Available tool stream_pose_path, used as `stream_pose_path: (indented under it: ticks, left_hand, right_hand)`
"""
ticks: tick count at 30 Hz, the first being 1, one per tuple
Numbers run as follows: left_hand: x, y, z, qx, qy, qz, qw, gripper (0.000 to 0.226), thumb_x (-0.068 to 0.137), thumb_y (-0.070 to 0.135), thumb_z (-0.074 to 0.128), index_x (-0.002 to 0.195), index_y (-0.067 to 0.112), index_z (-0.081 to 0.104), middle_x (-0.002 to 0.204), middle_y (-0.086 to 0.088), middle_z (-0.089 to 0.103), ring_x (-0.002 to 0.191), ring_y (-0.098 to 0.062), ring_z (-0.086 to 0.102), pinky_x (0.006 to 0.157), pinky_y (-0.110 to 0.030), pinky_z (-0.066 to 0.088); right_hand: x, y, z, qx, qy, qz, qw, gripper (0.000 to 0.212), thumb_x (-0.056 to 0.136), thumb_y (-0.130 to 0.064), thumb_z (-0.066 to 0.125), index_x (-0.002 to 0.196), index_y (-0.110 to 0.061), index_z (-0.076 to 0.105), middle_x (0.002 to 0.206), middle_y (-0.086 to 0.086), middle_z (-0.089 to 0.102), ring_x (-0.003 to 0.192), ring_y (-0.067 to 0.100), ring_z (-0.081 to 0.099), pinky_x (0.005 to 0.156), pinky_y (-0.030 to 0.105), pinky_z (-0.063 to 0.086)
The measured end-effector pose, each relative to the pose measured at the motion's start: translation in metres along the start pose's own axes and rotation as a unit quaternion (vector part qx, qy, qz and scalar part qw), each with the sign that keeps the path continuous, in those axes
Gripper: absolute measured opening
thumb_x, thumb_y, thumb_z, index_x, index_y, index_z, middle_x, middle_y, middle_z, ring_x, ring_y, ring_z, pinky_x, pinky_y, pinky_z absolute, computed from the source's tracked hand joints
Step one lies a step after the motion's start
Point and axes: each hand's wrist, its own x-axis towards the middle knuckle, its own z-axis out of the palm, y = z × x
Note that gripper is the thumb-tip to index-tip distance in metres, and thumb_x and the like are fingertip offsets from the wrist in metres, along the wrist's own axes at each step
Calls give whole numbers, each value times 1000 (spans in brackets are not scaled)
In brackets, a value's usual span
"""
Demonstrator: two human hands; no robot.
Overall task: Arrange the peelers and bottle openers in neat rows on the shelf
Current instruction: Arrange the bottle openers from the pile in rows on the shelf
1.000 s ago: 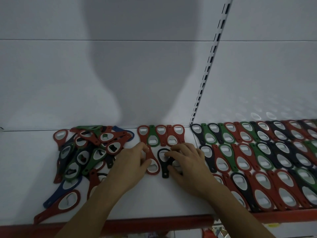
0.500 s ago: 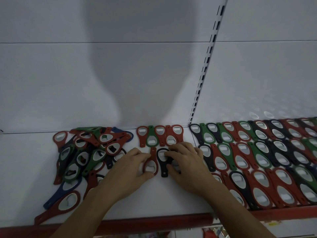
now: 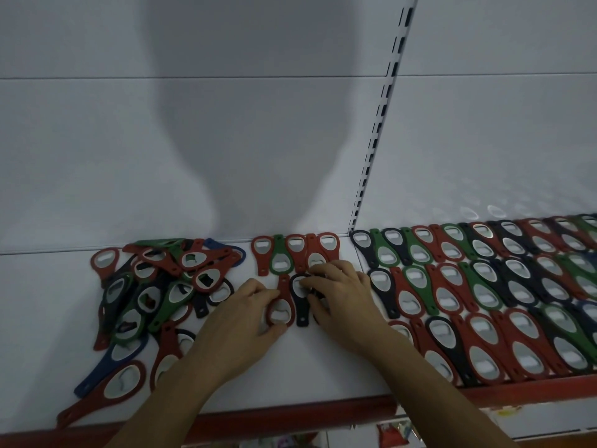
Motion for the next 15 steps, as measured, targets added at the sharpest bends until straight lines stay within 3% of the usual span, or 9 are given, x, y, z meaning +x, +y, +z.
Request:
stream_pose_path:
  ticks: [3,5,6,8,9,11,13,15]
  left_hand:
    - [0,6,-8,-35,33,-9,999,44,94,44,68,136,37,55,110,20,48,92,1,54,79,-15,45]
    - [6,6,-18,-157,91,-22,983,36,96,15,66,119,41,60,98,14,52,72,-3,52,62,-16,45]
    - [10,7,-24,-285,103,-38,952,41,93,1,58,113,36,65,93,9,55,67,-5,51,57,-19,46]
    - [17,16,-35,-565,89,-46,819,49,84,-9,45,116,19,69,94,-3,61,75,-13,58,63,-25,53]
    - [20,20,-37,-648,86,-39,756,52,83,-12,42,121,14,67,100,-9,65,86,-17,65,71,-30,58]
    - [22,22,-37,-708,87,-21,701,55,93,-19,37,134,9,61,122,-15,69,115,-24,69,88,-37,60]
    - [19,19,-36,-695,94,-7,713,52,100,-15,37,142,11,55,137,-13,65,130,-27,61,100,-38,55]
    - [16,10,-35,-659,105,-2,745,48,103,-8,42,143,17,56,140,-7,65,132,-24,59,104,-37,52]
  right_hand:
    - [-2,-5,-5,41,48,-14,998,27,97,-32,61,123,-28,68,128,-11,60,123,14,49,99,44,43]
    - [1,-12,-13,125,56,-33,990,26,96,-35,59,120,-28,66,119,-15,60,113,6,53,93,31,47]
    - [2,-17,-17,189,42,-38,980,23,95,-37,60,116,-29,66,111,-20,61,105,4,57,86,23,48]
    - [8,-32,-23,329,-18,-18,944,16,92,-37,66,107,-32,62,100,-18,68,91,7,66,72,19,52]
    - [10,-39,-25,389,-42,-2,920,18,90,-34,71,104,-31,60,96,-13,71,87,10,69,69,21,54]
    - [15,-49,-24,457,-39,25,888,28,86,-20,78,101,-32,57,89,-6,76,79,13,73,67,23,57]
    - [22,-51,-26,480,-9,55,876,33,86,-11,78,101,-34,59,83,-3,77,76,14,74,68,27,60]
    - [29,-49,-28,490,-6,73,869,29,89,-8,74,102,-31,62,83,-3,77,78,14,75,71,29,61]
